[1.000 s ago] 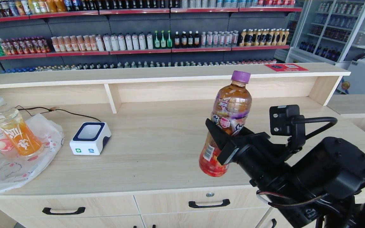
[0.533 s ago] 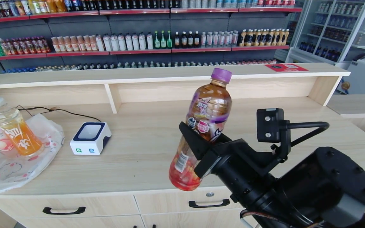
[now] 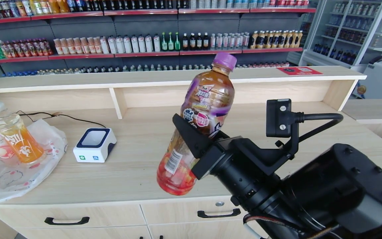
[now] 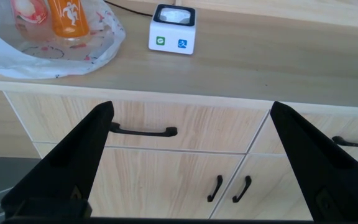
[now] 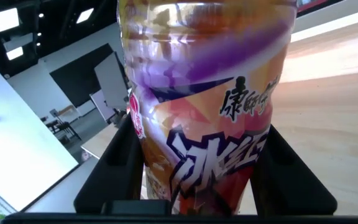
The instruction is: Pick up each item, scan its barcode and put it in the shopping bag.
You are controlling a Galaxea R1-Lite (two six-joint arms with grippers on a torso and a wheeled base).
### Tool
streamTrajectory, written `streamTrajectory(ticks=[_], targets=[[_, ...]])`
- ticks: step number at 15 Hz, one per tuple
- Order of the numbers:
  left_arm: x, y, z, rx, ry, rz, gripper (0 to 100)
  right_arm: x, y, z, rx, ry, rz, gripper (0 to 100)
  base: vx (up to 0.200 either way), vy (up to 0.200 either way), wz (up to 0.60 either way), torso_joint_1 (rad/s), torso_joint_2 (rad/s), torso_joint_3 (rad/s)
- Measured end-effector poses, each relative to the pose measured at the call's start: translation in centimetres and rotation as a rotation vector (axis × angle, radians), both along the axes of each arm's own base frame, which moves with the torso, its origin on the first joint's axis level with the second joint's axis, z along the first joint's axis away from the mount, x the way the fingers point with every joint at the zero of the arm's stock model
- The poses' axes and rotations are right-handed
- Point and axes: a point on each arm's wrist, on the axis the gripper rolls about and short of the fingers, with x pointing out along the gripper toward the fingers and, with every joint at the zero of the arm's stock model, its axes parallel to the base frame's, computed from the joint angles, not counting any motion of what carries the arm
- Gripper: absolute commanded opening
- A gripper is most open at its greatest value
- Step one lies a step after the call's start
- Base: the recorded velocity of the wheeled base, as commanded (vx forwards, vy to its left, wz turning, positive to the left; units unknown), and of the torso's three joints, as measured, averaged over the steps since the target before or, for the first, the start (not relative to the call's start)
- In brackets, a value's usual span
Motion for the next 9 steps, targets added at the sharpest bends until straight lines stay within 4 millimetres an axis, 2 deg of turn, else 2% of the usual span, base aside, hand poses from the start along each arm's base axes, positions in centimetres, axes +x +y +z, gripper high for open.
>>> streamTrajectory(ticks=[9], targets=[[0.0, 0.0, 0.0, 0.0, 0.0, -0.001, 100, -0.2, -0.5, 1.6, 0.051, -0.025, -0.001, 0, 0.0, 0.0, 0.0, 0.0, 0.0, 0.0]])
